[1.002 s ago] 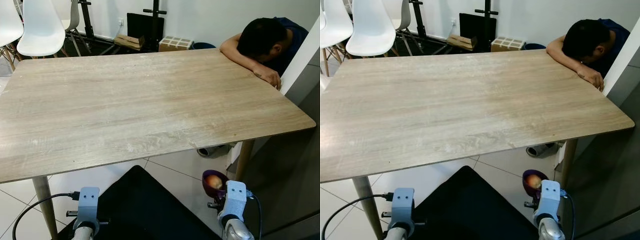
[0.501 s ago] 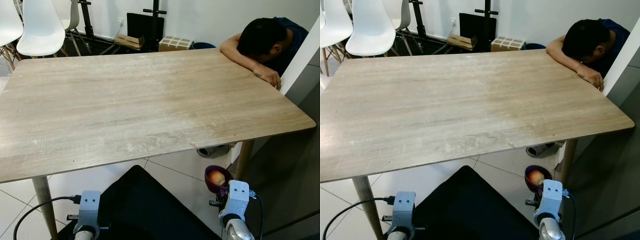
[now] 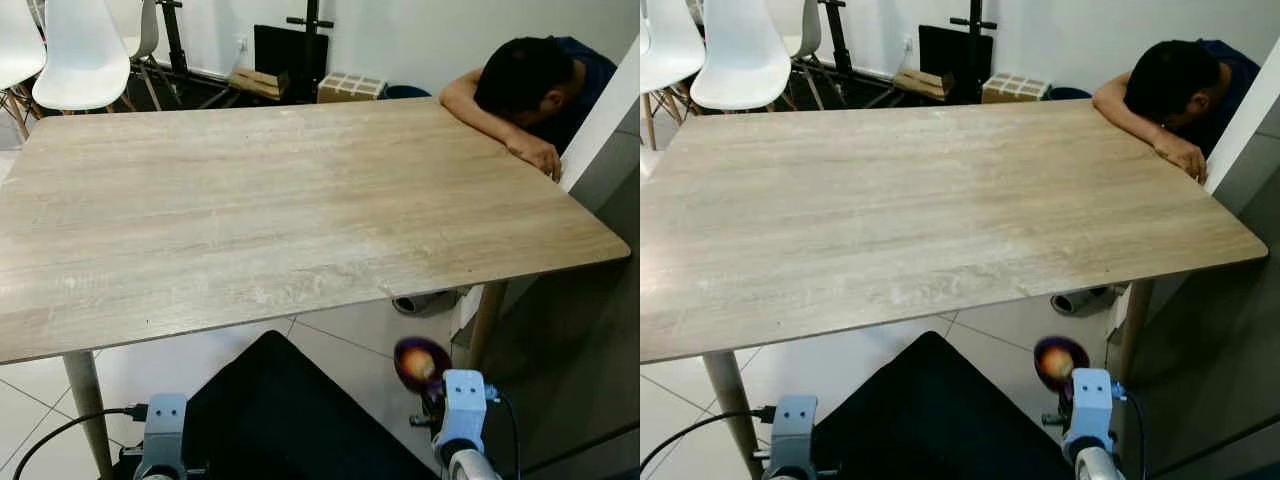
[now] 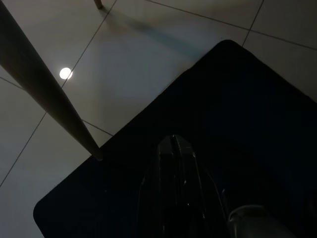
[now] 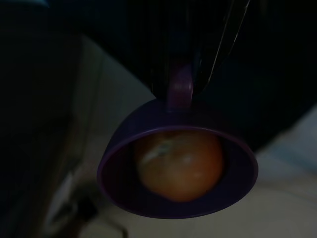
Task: Restocking fridge
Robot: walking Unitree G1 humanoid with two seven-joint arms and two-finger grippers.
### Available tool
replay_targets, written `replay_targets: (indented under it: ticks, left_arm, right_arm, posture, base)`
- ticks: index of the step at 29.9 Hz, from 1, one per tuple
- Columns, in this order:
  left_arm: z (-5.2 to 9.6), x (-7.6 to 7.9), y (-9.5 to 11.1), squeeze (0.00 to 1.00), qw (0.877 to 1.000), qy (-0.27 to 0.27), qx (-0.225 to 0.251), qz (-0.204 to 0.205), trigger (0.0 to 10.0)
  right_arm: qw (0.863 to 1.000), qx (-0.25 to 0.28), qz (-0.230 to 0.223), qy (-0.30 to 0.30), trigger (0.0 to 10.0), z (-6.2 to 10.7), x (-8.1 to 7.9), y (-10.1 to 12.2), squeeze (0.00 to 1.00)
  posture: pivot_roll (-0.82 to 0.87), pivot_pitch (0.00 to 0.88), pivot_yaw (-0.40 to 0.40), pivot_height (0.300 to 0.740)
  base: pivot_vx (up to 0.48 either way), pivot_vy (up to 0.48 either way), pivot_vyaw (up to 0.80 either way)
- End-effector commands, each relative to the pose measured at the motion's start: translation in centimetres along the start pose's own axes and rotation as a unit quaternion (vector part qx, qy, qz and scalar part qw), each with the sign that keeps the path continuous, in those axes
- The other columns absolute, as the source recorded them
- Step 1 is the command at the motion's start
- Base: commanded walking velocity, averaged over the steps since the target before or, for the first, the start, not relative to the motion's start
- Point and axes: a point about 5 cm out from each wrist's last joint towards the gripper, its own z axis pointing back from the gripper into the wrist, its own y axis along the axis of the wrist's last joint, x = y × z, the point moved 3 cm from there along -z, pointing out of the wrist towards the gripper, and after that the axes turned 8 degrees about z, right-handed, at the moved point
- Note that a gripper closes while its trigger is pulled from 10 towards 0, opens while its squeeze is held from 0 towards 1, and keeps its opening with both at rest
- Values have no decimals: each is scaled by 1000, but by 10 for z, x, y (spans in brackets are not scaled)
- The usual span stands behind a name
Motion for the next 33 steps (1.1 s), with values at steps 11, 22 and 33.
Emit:
replay_targets:
  ticks: [11,22,33]
  left_arm:
    - [6,5,-9,0,999,-24,-8,-25,10000]
    - [7,8,1,0,997,-45,33,-43,10000]
    - [9,16,4,0,996,-56,50,-42,10000]
  right_arm:
    - [999,8,47,-23,10000,9,3,-8,0]
    - [999,17,30,-17,10000,14,0,-12,0]
    - [1000,11,9,-7,10000,17,-7,-17,0]
  posture:
    - [-74,91,-28,731]
    - [-76,111,-8,731]
    - [-68,102,-20,731]
  base:
    - [0,0,0]
    - [0,0,0]
    - [0,0,0]
